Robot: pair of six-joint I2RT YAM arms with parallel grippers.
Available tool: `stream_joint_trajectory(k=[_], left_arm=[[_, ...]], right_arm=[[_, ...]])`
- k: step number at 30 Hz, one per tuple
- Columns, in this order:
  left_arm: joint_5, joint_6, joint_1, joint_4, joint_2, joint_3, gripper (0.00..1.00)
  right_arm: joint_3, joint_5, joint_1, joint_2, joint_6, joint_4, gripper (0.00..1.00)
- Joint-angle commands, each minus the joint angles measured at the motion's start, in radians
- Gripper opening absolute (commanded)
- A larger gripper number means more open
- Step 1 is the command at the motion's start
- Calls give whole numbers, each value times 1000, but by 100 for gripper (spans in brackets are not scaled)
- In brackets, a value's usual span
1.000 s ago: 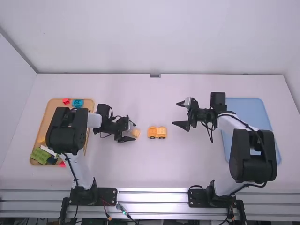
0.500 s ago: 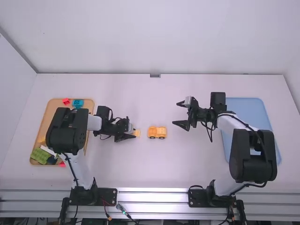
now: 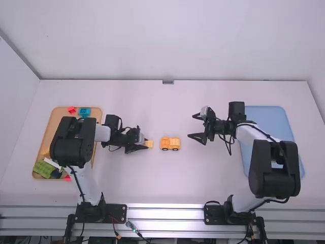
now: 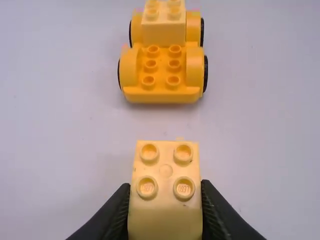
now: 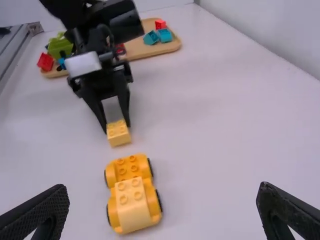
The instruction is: Assemble lego blocks to make yellow taxi
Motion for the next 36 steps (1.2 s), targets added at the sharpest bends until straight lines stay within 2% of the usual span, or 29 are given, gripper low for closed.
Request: stream_joint_trajectory(k=[1,4,6,9,10,12,16,24,36], left_arm=[[115,28,-7,-1,6,-3,32],[198,56,-9,8,6,-3,31],[234,52,-6,24,6,-3,32],[241,-61,-18,101,6,-3,33],[241,-61,-18,101,6,-3,33],[240,-187,-45,182,6,0,30],[196,-235,-103,233,6,16,24],[46,-319,-214,204,6,62,20],[-19,-373,-229,197,6,68,19]], right_arm=[[-39,35,43,-21,-113,-11,99],[-101,68,85,-21,-182,33,99],[-149,70,106,-21,-167,117,99],[-251,74,146,-16,-12,375,99],[-251,74,146,-16,-12,375,99],[-311,114,175,4,98,561,99],[-351,207,217,57,211,743,99],[-267,217,248,218,209,742,99],[-162,132,248,373,134,741,99]])
